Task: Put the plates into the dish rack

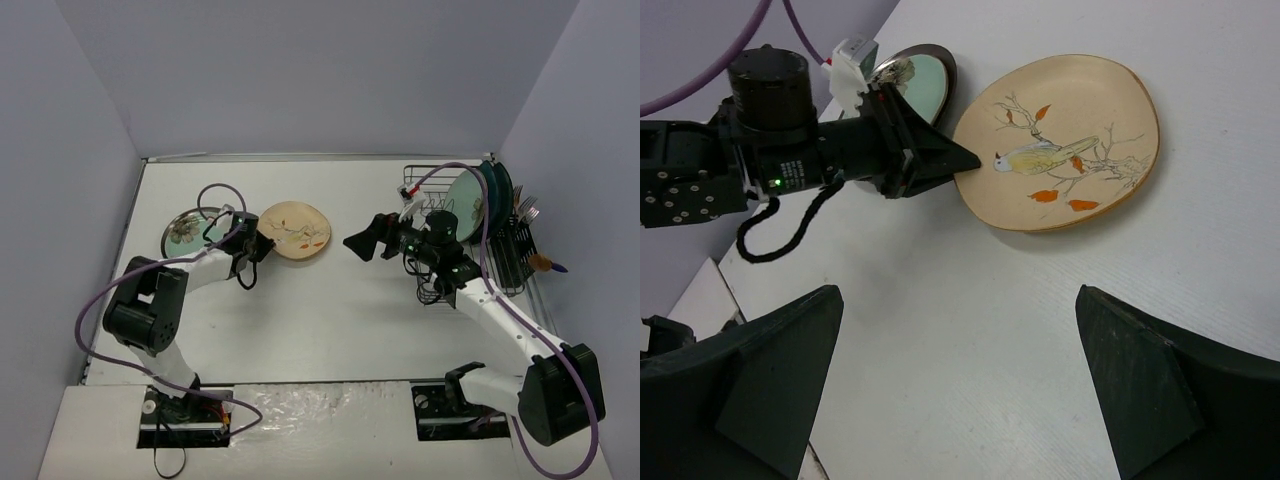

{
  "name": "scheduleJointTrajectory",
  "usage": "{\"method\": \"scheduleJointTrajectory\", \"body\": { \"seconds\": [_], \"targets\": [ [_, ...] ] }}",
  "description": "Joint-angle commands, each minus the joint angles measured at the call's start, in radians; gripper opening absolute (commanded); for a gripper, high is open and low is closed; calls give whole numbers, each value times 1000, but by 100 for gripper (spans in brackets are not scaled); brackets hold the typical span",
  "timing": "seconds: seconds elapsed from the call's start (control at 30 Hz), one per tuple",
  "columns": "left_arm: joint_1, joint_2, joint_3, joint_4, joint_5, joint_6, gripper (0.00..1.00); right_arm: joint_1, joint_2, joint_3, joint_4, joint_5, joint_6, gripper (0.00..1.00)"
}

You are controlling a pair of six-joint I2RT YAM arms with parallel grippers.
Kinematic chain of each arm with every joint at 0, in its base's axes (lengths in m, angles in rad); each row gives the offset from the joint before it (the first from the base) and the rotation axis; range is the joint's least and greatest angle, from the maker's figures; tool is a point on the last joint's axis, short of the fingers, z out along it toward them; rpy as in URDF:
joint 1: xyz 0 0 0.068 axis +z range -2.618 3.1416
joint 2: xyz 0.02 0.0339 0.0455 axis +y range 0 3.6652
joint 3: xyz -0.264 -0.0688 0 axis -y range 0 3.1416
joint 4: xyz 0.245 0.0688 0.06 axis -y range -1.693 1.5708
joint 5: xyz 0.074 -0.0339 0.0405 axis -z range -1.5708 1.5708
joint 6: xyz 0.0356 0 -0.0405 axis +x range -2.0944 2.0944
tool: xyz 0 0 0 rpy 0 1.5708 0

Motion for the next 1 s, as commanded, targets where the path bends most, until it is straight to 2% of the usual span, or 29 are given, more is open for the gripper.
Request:
{"method": "scheduleJointTrajectory", "body": {
  "seconds": [0.0, 0.17, 0.53, 0.87, 0.97],
  "targets": [
    [-18, -243, -8, -14, -9, 93, 0, 9, -7, 18, 70, 2, 34, 100],
    [-20, -416, -38, -19, 63, 175, 0, 19, 63, 37, 91, -30, 66, 100],
    [-20, -693, -122, 13, 217, 198, 0, 32, 240, 116, 139, -90, 99, 100],
    [-20, -769, -129, 53, 297, 197, 0, 51, 368, 161, 284, -202, 155, 100],
    [-20, -766, -129, 68, 317, 197, 0, 64, 387, 170, 310, -224, 156, 95]
  ]
}}
